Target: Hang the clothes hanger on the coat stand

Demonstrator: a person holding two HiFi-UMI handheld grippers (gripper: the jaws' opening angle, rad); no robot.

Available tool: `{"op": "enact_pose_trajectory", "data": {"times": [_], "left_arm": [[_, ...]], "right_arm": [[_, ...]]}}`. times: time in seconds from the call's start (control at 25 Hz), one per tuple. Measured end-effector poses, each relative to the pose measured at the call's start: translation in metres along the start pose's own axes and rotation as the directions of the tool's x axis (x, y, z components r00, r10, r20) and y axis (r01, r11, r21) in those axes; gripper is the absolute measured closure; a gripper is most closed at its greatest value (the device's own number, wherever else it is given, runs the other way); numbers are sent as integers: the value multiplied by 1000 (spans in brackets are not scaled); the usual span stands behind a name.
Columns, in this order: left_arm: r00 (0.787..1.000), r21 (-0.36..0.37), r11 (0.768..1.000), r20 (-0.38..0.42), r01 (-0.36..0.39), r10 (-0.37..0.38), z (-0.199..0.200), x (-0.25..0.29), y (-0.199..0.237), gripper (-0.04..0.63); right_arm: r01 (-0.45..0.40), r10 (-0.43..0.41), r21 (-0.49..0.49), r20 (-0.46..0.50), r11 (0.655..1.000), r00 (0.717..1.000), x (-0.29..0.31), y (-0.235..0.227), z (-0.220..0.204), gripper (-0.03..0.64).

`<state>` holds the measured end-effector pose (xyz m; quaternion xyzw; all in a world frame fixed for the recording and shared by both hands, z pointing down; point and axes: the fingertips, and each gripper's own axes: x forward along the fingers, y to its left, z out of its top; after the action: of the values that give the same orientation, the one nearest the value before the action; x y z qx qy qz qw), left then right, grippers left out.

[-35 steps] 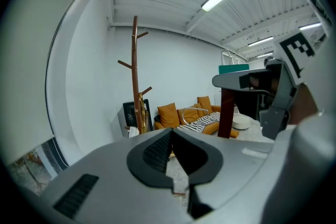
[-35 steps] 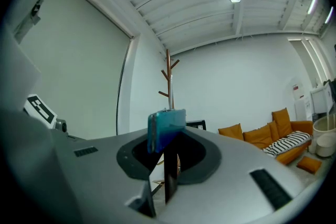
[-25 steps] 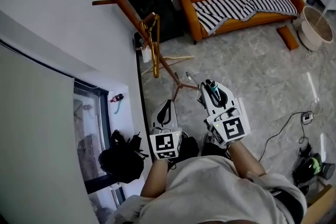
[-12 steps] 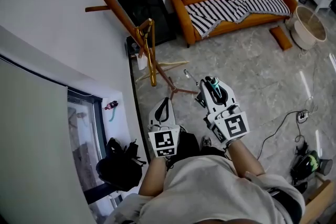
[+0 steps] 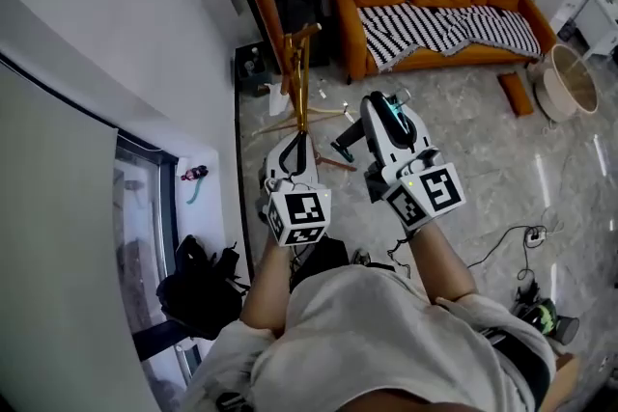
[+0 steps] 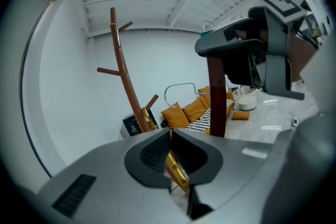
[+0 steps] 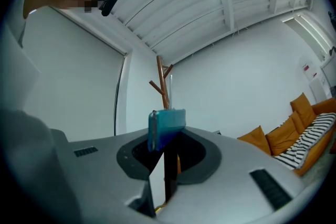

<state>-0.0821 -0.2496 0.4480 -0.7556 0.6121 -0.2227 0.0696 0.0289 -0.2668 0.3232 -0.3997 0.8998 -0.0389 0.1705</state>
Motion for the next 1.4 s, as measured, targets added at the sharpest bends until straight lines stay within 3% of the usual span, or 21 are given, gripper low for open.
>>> {"op": "enact_pose_trajectory", "data": {"times": [0.16,0.28,0.36,0.64,0.76,0.92,1.04,1.2,1.32,1.4], "left_arm": [[999,103,994,-15,45,-43,10,12,14,565],[990,126,982,-14,143,-143,9,14,6,355],[985,149,974,-2,173,-174,9,18,2,322],[982,254,953,48,166,-184,16,32,10,325],[982,284,946,55,156,-179,14,34,14,450],[980,326,932,70,157,-189,14,40,19,454],[984,374,916,43,142,-171,9,40,33,459],[990,435,892,19,120,-143,9,40,48,459],[994,480,872,10,94,-113,15,38,61,459],[996,517,853,6,77,-94,19,36,71,459]], "right_arm": [[-48,47,35,15,998,999,31,12,6,566],[-73,71,71,29,995,997,47,20,7,566],[-95,92,99,37,991,995,56,25,7,566],[-171,160,275,63,946,985,69,31,-1,566],[-173,157,310,74,935,985,69,25,-4,566],[-210,204,310,51,927,978,69,21,-9,563],[-264,281,230,-43,937,959,70,28,-20,558],[-352,345,-12,-165,936,924,63,41,-34,441],[-372,307,-232,-274,899,911,54,37,-46,395],[-343,203,-441,-334,830,920,47,24,-48,390]]}}
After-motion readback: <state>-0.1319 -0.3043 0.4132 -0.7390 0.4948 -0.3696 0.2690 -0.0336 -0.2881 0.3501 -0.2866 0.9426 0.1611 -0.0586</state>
